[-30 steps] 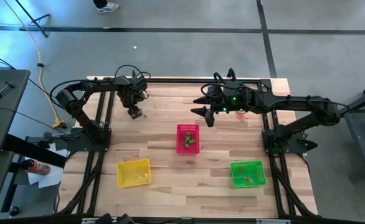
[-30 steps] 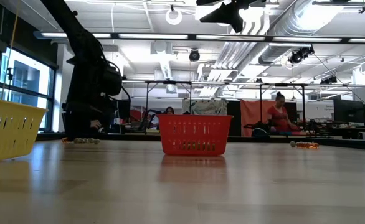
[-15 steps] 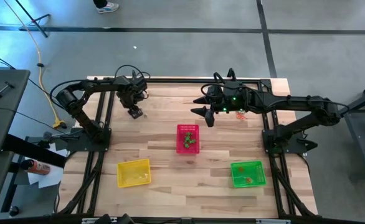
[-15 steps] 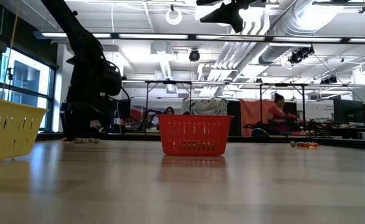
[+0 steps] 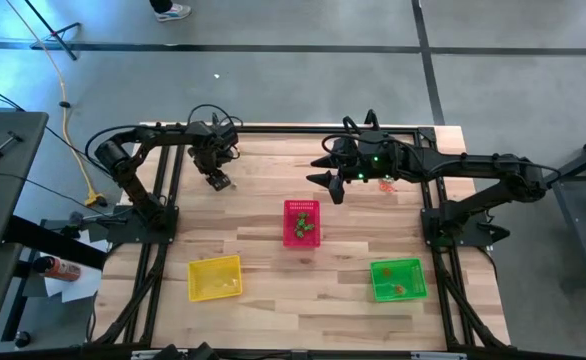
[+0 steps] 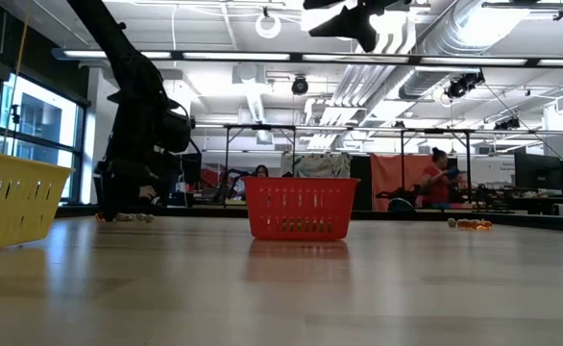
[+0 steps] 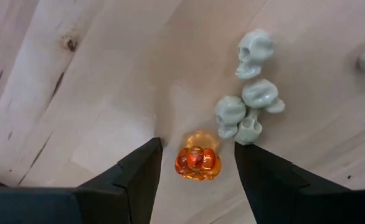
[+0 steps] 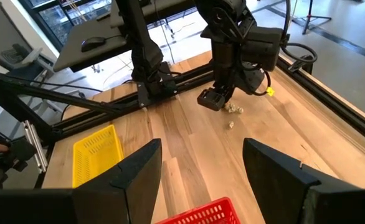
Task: Sort Halloween decoration
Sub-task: Put the orange pumpkin toy into the green bin
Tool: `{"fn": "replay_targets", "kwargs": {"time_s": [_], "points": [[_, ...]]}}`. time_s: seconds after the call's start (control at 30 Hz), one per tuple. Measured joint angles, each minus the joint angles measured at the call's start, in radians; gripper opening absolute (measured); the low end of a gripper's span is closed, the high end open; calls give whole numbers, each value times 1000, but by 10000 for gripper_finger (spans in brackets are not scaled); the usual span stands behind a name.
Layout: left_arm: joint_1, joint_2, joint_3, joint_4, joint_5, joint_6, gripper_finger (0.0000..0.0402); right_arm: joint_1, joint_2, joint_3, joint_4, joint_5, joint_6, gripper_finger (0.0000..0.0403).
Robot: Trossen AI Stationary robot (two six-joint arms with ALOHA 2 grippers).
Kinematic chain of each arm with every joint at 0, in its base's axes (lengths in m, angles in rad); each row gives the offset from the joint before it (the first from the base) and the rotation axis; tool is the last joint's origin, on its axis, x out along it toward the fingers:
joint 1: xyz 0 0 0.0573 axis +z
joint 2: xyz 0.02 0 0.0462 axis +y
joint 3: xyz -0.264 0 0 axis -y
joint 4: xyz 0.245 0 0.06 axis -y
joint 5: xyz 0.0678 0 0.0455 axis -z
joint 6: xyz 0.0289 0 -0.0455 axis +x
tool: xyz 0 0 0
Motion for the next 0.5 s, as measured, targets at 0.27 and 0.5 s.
{"fn": "replay_targets", "kwargs": {"time_s": [0.27,0.5], "points": [[0,1,-1,1,0,0,189,0,0,0,-1,0,-1,220],[-1,2,-2,-25,6,0,143,0,0,0,-1,0,-2,220]]}}
